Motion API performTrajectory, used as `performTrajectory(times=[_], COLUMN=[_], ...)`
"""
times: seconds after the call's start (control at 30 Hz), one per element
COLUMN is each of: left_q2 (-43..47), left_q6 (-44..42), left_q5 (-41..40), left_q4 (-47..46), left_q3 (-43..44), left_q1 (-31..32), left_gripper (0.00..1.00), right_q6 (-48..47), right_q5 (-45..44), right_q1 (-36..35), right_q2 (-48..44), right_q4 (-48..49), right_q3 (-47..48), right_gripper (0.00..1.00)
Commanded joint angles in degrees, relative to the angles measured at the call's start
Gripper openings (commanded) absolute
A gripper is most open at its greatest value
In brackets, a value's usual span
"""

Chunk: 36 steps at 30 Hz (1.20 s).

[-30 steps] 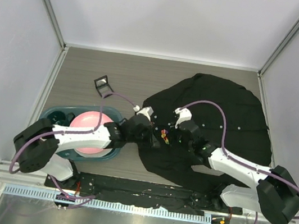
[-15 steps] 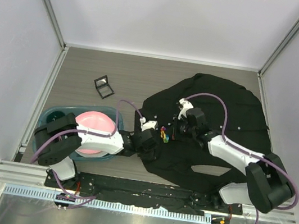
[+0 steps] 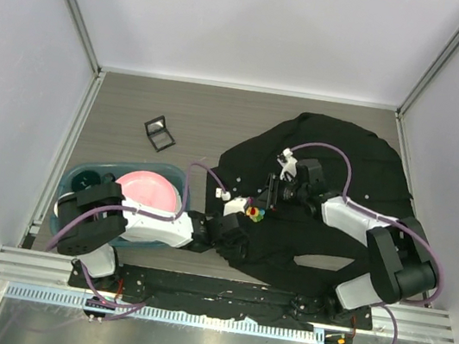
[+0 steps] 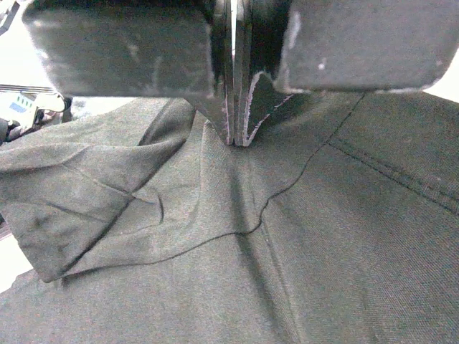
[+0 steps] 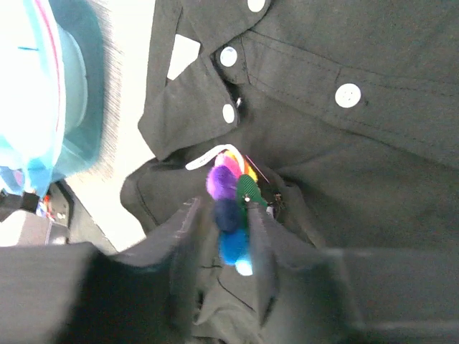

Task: Remove the brooch from the garment

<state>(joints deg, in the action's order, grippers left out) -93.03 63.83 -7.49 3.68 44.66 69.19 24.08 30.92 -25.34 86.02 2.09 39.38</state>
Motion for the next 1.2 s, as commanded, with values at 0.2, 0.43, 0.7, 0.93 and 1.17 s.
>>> performTrajectory(times=[0.2, 0.43, 0.7, 0.93, 1.17], left_q2=[2.33, 2.77, 2.42, 1.28, 1.36], left_q6=[-0.64, -0.38, -0.02, 0.24, 1.03], left_q5=[-4.38, -4.38, -3.85, -3.50, -2.71], left_q4=[6.69, 6.60, 5.81, 4.76, 3.79], left_q3=[0.69, -0.10, -0.90, -1.60, -3.18], left_q1=[0.60, 0.60, 0.60, 0.60, 0.60], left_gripper=[0.00, 0.00, 0.00, 0.00, 0.00], right_q6=[-3.42, -4.04, -3.33, -5.09, -5.96], right_q5=[-5.15, -12.44, -14.13, -11.41, -6.14], right_q1=[-2.87, -6.20, -7.44, -7.26, -6.04], right_q2=[-8.06, -7.62, -7.01, -3.67, 0.02], right_q4=[0.19, 1.78, 1.26, -5.60, -10.86], right_q3=[-2.72, -4.92, -4.31, 0.00, 4.74], right_gripper=[0.57, 0.59, 0.41, 0.20, 0.01])
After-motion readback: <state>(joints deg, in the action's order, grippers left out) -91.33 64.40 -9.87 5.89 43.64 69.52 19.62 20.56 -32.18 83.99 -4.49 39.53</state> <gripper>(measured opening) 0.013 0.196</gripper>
